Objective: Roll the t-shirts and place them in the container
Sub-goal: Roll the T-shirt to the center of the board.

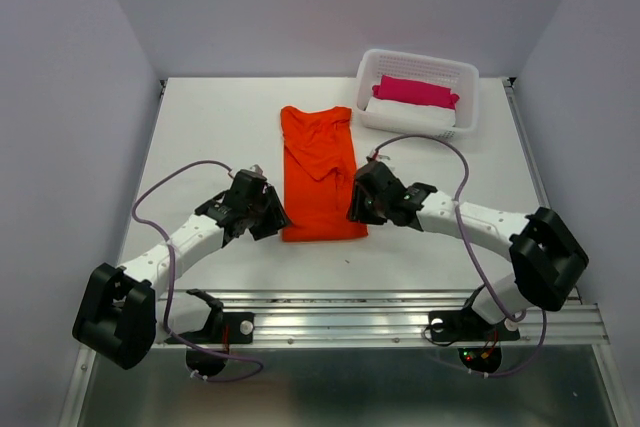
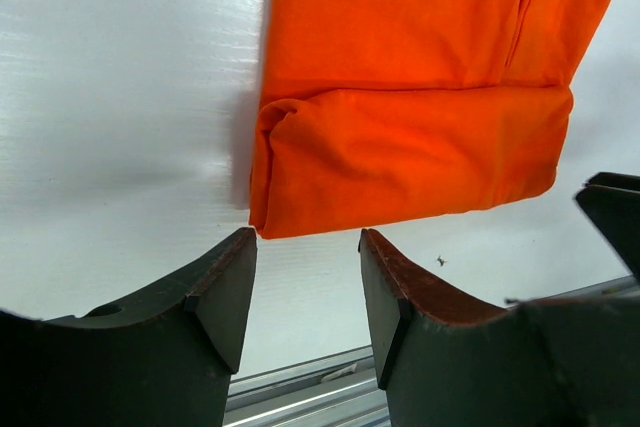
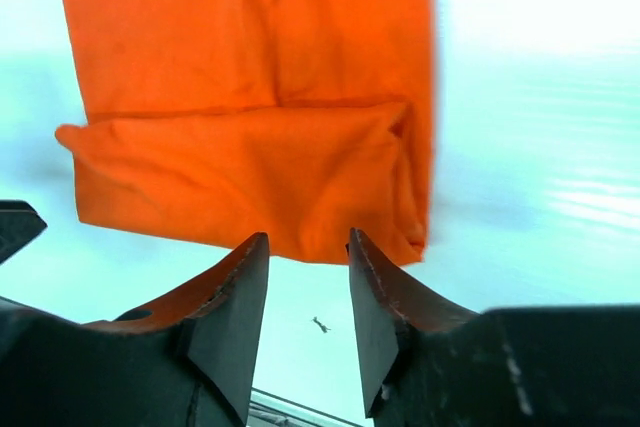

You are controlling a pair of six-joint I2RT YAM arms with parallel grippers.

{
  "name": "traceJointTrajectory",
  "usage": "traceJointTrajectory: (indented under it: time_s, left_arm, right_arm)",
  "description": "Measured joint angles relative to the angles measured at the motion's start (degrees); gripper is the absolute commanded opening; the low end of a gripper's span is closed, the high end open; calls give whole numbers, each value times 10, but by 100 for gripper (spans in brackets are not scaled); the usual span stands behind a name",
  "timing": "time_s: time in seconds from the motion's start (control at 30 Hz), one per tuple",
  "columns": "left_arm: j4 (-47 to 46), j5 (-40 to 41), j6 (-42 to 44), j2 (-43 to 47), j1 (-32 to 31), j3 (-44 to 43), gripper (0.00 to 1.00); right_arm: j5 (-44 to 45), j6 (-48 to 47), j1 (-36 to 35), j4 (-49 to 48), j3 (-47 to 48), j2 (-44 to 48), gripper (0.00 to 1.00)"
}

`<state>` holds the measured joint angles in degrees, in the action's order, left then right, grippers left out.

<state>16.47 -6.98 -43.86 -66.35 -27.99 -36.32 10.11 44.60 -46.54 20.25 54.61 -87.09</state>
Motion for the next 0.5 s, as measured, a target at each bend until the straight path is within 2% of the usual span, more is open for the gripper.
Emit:
traceJointTrajectory:
  time_s: [0.13, 0.27, 0.5]
  left_arm:
    - [-8, -6, -2, -5, 0, 9, 56]
    - [-19, -17, -7, -17, 0, 21, 56]
    - [-56, -30, -23, -37, 0, 68, 49]
  right_arm:
    - [-2, 12, 29, 3, -35, 43, 50]
    - [-20, 30, 46, 3, -74, 47, 50]
    - [-61, 62, 57, -14, -122, 47, 47]
